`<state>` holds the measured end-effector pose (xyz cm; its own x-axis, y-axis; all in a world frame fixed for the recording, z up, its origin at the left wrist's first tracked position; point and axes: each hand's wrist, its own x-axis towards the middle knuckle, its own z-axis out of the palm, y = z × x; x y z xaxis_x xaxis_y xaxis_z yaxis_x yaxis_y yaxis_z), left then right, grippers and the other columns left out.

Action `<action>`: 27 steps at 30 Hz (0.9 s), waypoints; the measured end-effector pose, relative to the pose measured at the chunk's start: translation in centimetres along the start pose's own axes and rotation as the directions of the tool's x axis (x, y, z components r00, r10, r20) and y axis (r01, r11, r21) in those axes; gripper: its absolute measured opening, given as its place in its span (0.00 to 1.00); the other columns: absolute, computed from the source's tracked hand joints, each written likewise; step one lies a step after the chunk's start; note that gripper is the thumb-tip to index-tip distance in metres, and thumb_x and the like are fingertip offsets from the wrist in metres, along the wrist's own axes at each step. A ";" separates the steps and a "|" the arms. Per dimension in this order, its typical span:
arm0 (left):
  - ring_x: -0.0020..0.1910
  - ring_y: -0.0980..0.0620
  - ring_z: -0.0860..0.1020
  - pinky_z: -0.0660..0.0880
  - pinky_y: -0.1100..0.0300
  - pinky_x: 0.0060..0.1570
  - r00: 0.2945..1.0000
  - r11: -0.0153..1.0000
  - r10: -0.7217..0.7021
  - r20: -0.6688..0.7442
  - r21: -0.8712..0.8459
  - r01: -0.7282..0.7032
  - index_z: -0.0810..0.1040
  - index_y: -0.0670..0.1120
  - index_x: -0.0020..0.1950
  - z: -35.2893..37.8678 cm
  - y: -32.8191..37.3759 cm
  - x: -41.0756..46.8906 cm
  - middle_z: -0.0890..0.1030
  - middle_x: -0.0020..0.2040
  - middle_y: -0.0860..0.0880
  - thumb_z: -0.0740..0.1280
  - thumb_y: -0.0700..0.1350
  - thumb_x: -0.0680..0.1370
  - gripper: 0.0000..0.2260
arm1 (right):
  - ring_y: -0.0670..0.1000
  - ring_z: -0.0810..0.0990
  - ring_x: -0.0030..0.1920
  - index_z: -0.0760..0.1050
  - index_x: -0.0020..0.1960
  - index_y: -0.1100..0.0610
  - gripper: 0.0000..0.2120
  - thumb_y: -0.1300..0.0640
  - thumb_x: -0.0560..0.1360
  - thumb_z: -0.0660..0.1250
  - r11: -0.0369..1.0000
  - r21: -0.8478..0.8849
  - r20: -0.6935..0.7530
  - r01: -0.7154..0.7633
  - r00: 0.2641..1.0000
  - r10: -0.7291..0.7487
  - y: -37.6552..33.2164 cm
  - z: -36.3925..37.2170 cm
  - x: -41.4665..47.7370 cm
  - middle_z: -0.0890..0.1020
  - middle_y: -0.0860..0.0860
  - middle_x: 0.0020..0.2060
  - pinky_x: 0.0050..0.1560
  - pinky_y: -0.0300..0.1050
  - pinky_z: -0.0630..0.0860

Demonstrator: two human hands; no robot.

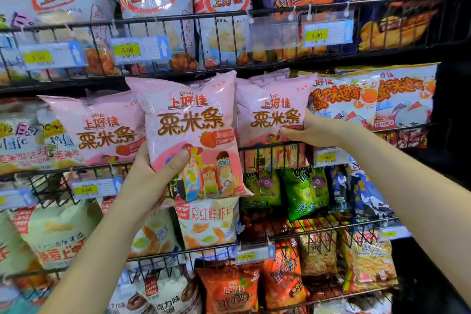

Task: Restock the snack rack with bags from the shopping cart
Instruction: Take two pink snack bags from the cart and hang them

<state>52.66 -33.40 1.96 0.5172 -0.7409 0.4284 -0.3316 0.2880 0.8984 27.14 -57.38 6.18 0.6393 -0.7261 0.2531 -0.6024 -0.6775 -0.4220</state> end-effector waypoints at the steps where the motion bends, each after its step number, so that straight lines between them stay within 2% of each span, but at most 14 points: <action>1: 0.47 0.36 0.83 0.73 0.28 0.55 1.000 1.000 -0.002 0.007 0.004 0.002 0.73 0.57 0.69 0.0 -0.4 0.1 0.84 0.46 0.43 0.75 0.73 0.61 0.41 | 0.57 0.80 0.63 0.67 0.73 0.48 0.28 0.34 0.79 0.59 1.000 -0.011 -0.004 0.001 1.000 -0.001 -0.1 0.1 -0.1 0.77 0.49 0.68 0.64 0.51 0.75; 2: 0.42 0.48 0.85 0.77 0.32 0.53 1.000 1.000 -0.004 0.020 0.005 0.004 0.73 0.59 0.68 -0.1 -0.8 0.2 0.86 0.45 0.50 0.76 0.75 0.58 0.43 | 0.55 0.79 0.63 0.67 0.73 0.46 0.31 0.31 0.76 0.59 1.000 -0.009 -0.021 0.001 1.000 -0.001 -0.3 0.2 -0.4 0.77 0.47 0.68 0.67 0.54 0.74; 4: 0.46 0.61 0.85 0.80 0.45 0.58 0.998 1.000 -0.001 0.059 0.005 0.001 0.73 0.64 0.63 -0.5 -1.5 0.4 0.86 0.49 0.62 0.77 0.76 0.53 0.42 | 0.51 0.77 0.64 0.66 0.74 0.44 0.34 0.28 0.73 0.60 1.000 -0.005 -0.109 0.000 0.994 -0.001 -0.5 0.8 -0.8 0.76 0.42 0.67 0.68 0.53 0.73; 6: 0.53 0.61 0.84 0.78 0.50 0.62 0.997 1.000 -0.004 0.082 0.006 0.004 0.73 0.66 0.60 -0.6 -1.8 0.8 0.85 0.52 0.66 0.78 0.74 0.55 0.37 | 0.48 0.78 0.57 0.68 0.72 0.47 0.31 0.32 0.76 0.64 1.000 0.017 -0.224 -0.005 0.975 0.008 -0.6 1.6 -1.3 0.77 0.41 0.60 0.60 0.48 0.74; 8: 0.56 0.59 0.83 0.78 0.48 0.65 0.997 1.000 0.000 0.082 0.005 0.000 0.72 0.65 0.62 -0.6 -2.0 0.9 0.85 0.54 0.62 0.79 0.68 0.63 0.31 | 0.41 0.77 0.46 0.70 0.65 0.50 0.24 0.36 0.78 0.67 0.999 0.045 -0.317 0.003 0.948 0.011 -0.7 2.4 -1.9 0.78 0.39 0.50 0.47 0.41 0.73; 10: 0.58 0.58 0.83 0.77 0.49 0.65 0.996 1.000 0.017 0.085 0.018 -0.018 0.72 0.63 0.66 -0.5 -1.9 1.1 0.84 0.58 0.59 0.79 0.67 0.66 0.32 | 0.39 0.75 0.40 0.71 0.57 0.51 0.18 0.39 0.78 0.69 0.997 0.074 -0.397 0.018 0.918 0.013 -0.9 3.0 -2.5 0.78 0.39 0.42 0.38 0.36 0.68; 12: 0.58 0.59 0.83 0.78 0.51 0.63 0.995 0.999 0.044 0.089 0.018 -0.046 0.72 0.62 0.68 -0.7 -1.8 1.4 0.84 0.59 0.59 0.78 0.69 0.64 0.36 | 0.45 0.77 0.40 0.74 0.51 0.51 0.16 0.40 0.77 0.70 0.999 0.047 -0.474 0.001 0.880 0.021 -1.5 3.3 -3.0 0.78 0.43 0.40 0.37 0.41 0.70; 15: 0.57 0.61 0.83 0.78 0.54 0.61 0.992 0.997 0.070 0.103 0.021 -0.073 0.71 0.62 0.69 -0.8 -1.3 1.6 0.84 0.59 0.60 0.78 0.68 0.64 0.36 | 0.56 0.78 0.43 0.73 0.48 0.58 0.22 0.38 0.77 0.70 0.964 -0.210 -0.581 -0.161 0.814 0.009 -3.0 3.2 -3.8 0.76 0.50 0.41 0.38 0.47 0.70; 18: 0.56 0.61 0.83 0.79 0.53 0.62 0.992 0.996 0.089 0.084 0.023 -0.091 0.72 0.63 0.66 -0.7 -0.4 1.6 0.84 0.59 0.59 0.78 0.65 0.67 0.30 | 0.56 0.76 0.43 0.73 0.47 0.58 0.21 0.39 0.78 0.67 0.933 -0.288 -0.582 -0.218 0.813 0.011 -5.6 2.6 -4.8 0.79 0.53 0.43 0.38 0.46 0.70; 19: 0.55 0.61 0.83 0.79 0.53 0.62 0.993 0.995 0.094 0.074 0.027 -0.096 0.72 0.65 0.63 -0.7 -0.2 1.7 0.83 0.58 0.60 0.77 0.64 0.68 0.27 | 0.54 0.77 0.44 0.74 0.49 0.57 0.21 0.38 0.78 0.68 0.961 -0.232 -0.551 -0.153 0.835 0.000 -6.6 2.5 -5.1 0.79 0.51 0.43 0.40 0.46 0.71; 21: 0.55 0.60 0.83 0.80 0.51 0.61 0.993 0.994 0.101 0.061 0.028 -0.103 0.72 0.67 0.59 -0.8 0.5 2.2 0.84 0.57 0.59 0.77 0.64 0.67 0.24 | 0.48 0.80 0.49 0.75 0.58 0.51 0.22 0.34 0.76 0.68 0.995 0.069 -0.413 0.074 0.910 -0.039 -9.1 2.2 -5.6 0.80 0.46 0.47 0.46 0.42 0.75; 23: 0.57 0.59 0.83 0.79 0.51 0.62 0.987 0.989 0.141 0.081 0.032 -0.144 0.72 0.67 0.62 -1.1 1.3 2.8 0.84 0.59 0.59 0.78 0.68 0.66 0.28 | 0.38 0.82 0.54 0.69 0.69 0.45 0.31 0.31 0.72 0.66 0.890 0.397 -0.231 0.223 0.963 -0.138 -12.2 2.2 -6.0 0.81 0.40 0.55 0.53 0.34 0.78; 25: 0.59 0.60 0.82 0.78 0.54 0.62 0.975 0.977 0.202 0.089 0.048 -0.206 0.71 0.64 0.67 -1.5 2.2 3.3 0.83 0.62 0.60 0.76 0.70 0.66 0.33 | 0.35 0.83 0.52 0.64 0.69 0.43 0.33 0.31 0.70 0.67 0.848 0.443 -0.208 0.290 0.954 -0.217 -14.1 2.7 -5.3 0.82 0.37 0.55 0.53 0.36 0.81; 27: 0.58 0.60 0.83 0.80 0.55 0.59 0.974 0.977 0.210 0.086 0.021 -0.212 0.69 0.61 0.71 -2.0 3.2 4.1 0.82 0.64 0.58 0.74 0.70 0.70 0.33 | 0.38 0.84 0.48 0.64 0.69 0.43 0.32 0.33 0.72 0.71 0.841 0.426 -0.320 0.335 0.925 -0.206 -15.5 2.8 -4.1 0.82 0.37 0.52 0.50 0.38 0.82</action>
<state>55.28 -34.36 6.82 0.3659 -0.7135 0.5975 -0.4503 0.4261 0.7846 35.24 -43.55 9.23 0.5623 -0.5692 0.5998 -0.0888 -0.7627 -0.6406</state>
